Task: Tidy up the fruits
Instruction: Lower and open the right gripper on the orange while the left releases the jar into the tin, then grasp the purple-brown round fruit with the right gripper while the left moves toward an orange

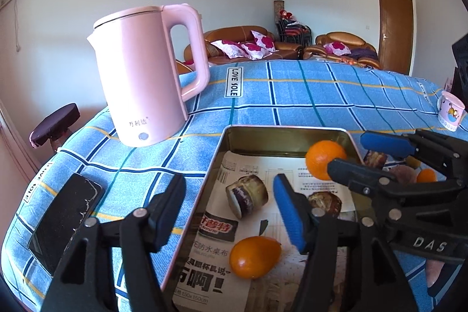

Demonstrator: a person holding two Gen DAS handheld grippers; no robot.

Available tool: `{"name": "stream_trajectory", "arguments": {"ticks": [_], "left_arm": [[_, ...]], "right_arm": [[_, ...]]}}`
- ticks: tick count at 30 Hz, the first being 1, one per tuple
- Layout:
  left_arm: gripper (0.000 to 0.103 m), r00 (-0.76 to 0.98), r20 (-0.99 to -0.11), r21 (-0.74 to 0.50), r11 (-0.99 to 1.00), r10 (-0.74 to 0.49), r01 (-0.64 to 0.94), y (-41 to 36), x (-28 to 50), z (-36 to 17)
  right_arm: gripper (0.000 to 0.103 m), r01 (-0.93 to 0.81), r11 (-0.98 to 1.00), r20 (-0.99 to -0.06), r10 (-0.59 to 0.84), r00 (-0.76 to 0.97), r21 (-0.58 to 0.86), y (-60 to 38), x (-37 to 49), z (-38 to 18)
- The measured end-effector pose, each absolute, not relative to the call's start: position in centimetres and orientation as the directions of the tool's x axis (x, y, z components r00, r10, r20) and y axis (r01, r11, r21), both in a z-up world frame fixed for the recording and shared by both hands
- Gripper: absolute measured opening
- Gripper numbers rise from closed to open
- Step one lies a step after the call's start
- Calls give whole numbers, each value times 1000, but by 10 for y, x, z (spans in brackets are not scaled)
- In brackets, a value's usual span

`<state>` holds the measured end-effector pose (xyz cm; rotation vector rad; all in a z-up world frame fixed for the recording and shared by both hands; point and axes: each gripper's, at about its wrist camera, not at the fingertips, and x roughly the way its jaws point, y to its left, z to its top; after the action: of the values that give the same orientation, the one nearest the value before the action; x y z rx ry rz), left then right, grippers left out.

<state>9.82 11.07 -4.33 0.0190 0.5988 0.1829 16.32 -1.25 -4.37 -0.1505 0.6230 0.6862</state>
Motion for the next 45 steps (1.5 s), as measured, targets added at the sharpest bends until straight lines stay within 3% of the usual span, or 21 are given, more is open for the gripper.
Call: {"name": "stream_trajectory", "arguments": {"ticks": [2, 4, 11, 25, 27, 31, 39, 45], "left_arm": [[90, 833, -529, 56, 986, 161, -155, 105, 88, -38], [99, 852, -498, 49, 986, 161, -158, 100, 80, -34], [99, 860, -487, -25, 982, 150, -186, 90, 80, -37], [99, 861, -489, -27, 985, 138, -173, 77, 79, -38], [99, 862, -490, -27, 985, 133, -168, 75, 79, -38], [99, 864, -487, -24, 988, 125, -156, 68, 80, -36], [99, 879, -472, -16, 997, 64, -81, 33, 82, -26], [94, 867, -498, -1, 1000, -12, 13, -11, 96, -26]], "right_arm": [[64, -635, 769, -566, 557, 608, 75, -27, 158, -38], [66, -622, 781, -552, 543, 633, 54, -45, 151, -32], [67, -523, 852, -541, 450, 711, 21, -112, 143, -31], [66, -597, 801, -723, 384, 574, -49, -71, 156, -67], [52, -598, 801, -731, 388, 562, -34, -72, 158, -69], [52, -593, 805, -717, 402, 570, -19, -77, 155, -66], [52, -496, 867, -568, 431, 701, 45, -130, 129, -36], [52, -344, 938, -552, 302, 777, 28, -174, 136, -31]]}}
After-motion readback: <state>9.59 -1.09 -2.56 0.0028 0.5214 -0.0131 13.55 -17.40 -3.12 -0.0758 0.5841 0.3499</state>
